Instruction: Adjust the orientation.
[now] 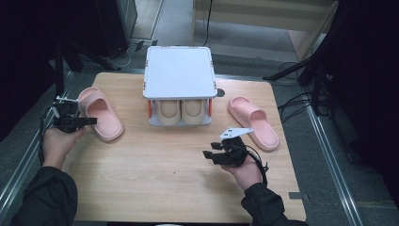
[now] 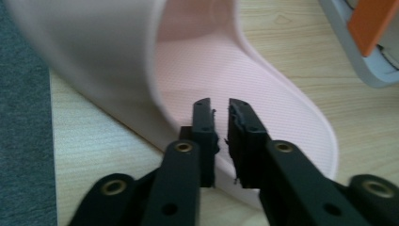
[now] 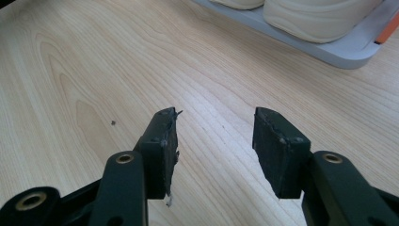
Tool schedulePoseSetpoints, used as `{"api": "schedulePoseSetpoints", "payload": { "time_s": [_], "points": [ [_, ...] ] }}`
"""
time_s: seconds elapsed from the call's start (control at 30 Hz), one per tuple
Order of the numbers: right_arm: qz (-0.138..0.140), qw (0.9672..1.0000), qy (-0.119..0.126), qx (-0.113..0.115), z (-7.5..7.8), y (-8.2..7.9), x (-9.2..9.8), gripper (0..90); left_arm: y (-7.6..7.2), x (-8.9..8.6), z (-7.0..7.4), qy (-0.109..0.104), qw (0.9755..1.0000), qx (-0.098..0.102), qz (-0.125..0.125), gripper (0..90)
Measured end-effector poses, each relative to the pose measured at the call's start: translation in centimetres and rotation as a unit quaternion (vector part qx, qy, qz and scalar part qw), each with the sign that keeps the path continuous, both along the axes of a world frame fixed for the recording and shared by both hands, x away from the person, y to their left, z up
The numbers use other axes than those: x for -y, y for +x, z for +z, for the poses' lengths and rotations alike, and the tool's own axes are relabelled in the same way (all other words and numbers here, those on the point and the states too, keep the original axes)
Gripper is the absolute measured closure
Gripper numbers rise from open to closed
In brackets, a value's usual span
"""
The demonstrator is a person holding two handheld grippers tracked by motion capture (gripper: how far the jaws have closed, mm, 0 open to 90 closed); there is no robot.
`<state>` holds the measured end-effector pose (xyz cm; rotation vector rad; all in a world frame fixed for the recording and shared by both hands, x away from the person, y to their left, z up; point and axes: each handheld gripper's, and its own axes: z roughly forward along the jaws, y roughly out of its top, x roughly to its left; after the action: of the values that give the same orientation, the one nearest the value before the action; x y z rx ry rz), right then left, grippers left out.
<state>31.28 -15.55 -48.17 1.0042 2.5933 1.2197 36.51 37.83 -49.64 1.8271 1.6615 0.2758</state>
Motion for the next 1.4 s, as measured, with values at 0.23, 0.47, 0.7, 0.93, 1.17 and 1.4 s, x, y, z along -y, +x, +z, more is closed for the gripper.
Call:
{"api": "schedulePoseSetpoints", "payload": {
  "time_s": [0.23, 0.47, 0.7, 0.93, 1.17, 1.4],
  "points": [
    [0.006, 1.0000, 0.001, -0.001, 0.0, 0.2, -0.3, 51.0, -1.4, -0.6, 1.8, 0.004, 0.9989, 0.039, 0.028, 51.4],
    [0.005, 1.0000, -0.003, -0.002, -0.1, 0.0, -0.2, 50.8, 0.3, -2.0, 0.3, 0.010, 0.9984, 0.028, 0.049, 37.5],
    [-0.009, 0.9999, -0.007, -0.004, -0.3, -0.3, 0.5, 50.4, 2.0, -2.7, -0.8, 0.002, 0.9975, 0.018, 0.068, 36.0],
    [-0.029, 0.9995, -0.009, -0.006, -0.4, -0.9, 1.6, 50.1, 3.3, -3.2, -1.6, 0.002, 0.9961, 0.009, 0.087, 37.2],
    [-0.042, 0.9990, -0.010, -0.006, -0.4, -1.3, 2.5, 50.0, 3.7, -3.4, -1.8, 0.016, 0.9943, 0.013, 0.105, 49.3],
    [-0.046, 0.9989, -0.010, -0.007, -0.4, -1.4, 2.6, 49.9, 3.5, -3.3, -1.4, 0.061, 0.9924, 0.023, 0.104, 71.4]
  ]
}}
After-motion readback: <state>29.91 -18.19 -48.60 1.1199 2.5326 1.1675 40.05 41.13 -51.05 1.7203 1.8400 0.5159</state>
